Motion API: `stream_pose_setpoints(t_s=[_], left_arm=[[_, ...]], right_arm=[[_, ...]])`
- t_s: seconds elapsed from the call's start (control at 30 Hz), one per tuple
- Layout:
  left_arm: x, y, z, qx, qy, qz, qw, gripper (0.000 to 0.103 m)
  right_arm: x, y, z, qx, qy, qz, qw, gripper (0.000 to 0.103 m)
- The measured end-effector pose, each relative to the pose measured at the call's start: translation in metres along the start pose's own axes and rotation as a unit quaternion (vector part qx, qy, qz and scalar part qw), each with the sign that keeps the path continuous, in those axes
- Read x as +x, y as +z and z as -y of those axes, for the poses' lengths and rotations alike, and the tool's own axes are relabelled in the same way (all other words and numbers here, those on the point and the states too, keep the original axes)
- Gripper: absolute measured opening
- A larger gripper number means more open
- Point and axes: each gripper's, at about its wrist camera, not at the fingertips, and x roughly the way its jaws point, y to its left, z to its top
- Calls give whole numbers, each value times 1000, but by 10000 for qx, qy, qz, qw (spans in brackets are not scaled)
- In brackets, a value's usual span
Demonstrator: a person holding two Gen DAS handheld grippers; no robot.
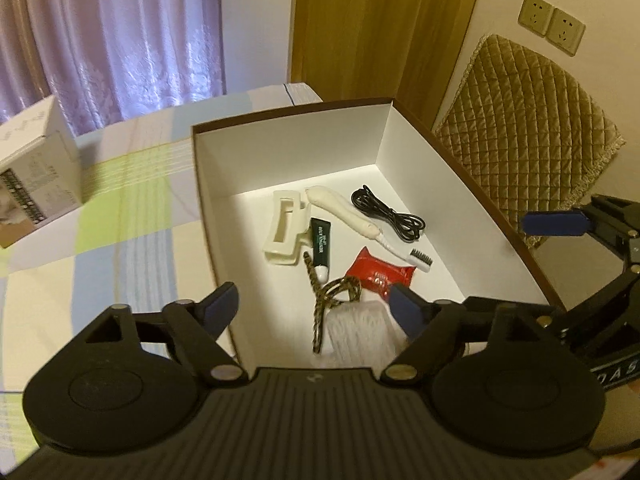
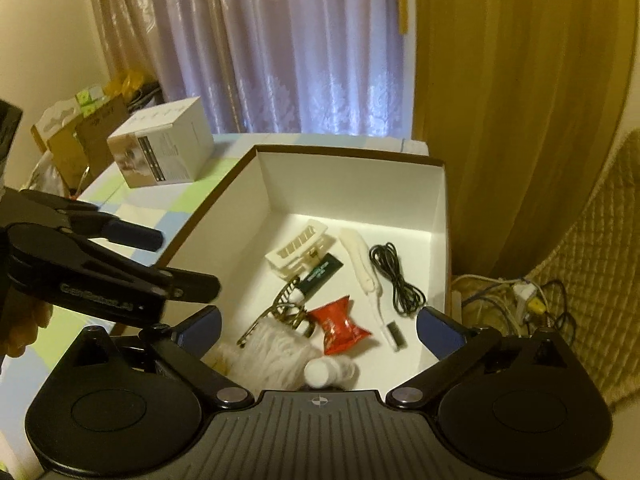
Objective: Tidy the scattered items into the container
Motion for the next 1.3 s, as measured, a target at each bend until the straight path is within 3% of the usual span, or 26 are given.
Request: stream_pose_setpoints(t_s=[0.3, 0.7, 1.3], left_arm=[[-52, -35, -3, -46, 225, 231, 9995, 95], [-98, -79, -1, -55, 225, 316, 9992, 95], [-131, -118, 10, 236, 506, 369, 9978, 95]], right_arm=[[-38, -34, -29, 350, -93, 31, 9993, 101], [-70, -76, -67, 568, -117, -5, 9983, 101], [-92, -109, -86, 648, -281, -23, 9975, 101]])
